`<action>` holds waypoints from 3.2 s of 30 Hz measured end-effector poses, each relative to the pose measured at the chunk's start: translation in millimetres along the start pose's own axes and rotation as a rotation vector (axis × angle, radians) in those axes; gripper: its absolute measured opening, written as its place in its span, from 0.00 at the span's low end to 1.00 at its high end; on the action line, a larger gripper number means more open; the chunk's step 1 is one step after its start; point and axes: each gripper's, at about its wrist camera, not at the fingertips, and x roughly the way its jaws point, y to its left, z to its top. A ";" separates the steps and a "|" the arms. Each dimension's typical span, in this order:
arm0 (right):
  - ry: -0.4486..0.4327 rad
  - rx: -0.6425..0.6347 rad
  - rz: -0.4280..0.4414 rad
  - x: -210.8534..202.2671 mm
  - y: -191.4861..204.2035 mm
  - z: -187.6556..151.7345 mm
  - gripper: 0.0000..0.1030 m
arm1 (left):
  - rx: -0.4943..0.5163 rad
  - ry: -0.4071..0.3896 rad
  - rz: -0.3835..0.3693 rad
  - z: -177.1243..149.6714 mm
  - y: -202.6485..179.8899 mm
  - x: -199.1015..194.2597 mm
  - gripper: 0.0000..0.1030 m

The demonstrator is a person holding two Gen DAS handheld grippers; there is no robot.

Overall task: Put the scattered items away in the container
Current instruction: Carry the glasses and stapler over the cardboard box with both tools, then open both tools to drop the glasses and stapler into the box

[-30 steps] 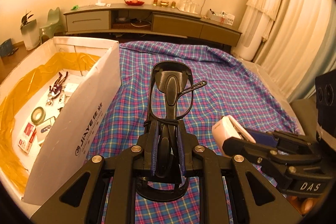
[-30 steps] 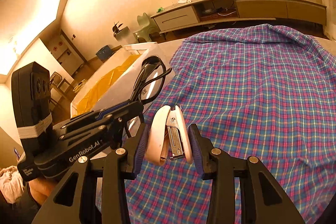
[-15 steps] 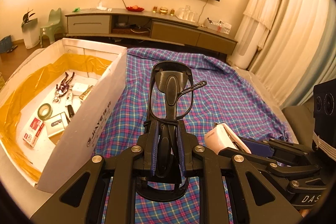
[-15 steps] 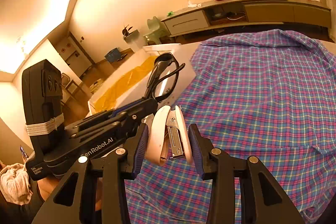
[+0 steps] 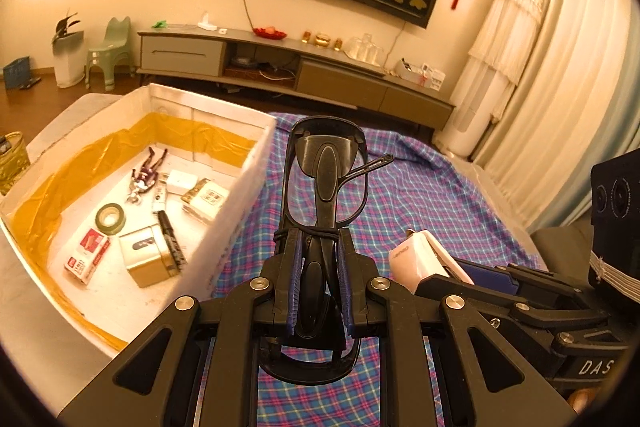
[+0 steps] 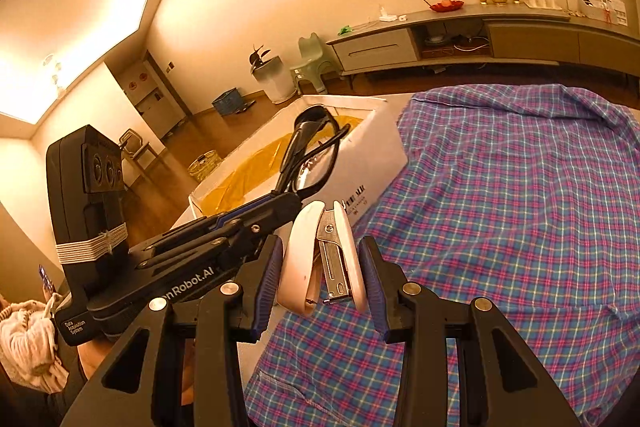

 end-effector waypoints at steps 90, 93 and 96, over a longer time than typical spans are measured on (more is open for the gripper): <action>0.366 -0.369 -0.353 290.0 76.5 144.1 0.66 | -0.172 0.129 0.367 16.2 167.0 19.5 0.46; 0.381 -0.357 -0.326 283.0 82.6 138.9 0.68 | -0.171 0.110 0.364 16.0 166.1 15.0 0.46; 0.396 -0.376 -0.307 272.5 92.5 129.9 0.70 | -0.165 0.098 0.360 15.8 164.2 12.5 0.46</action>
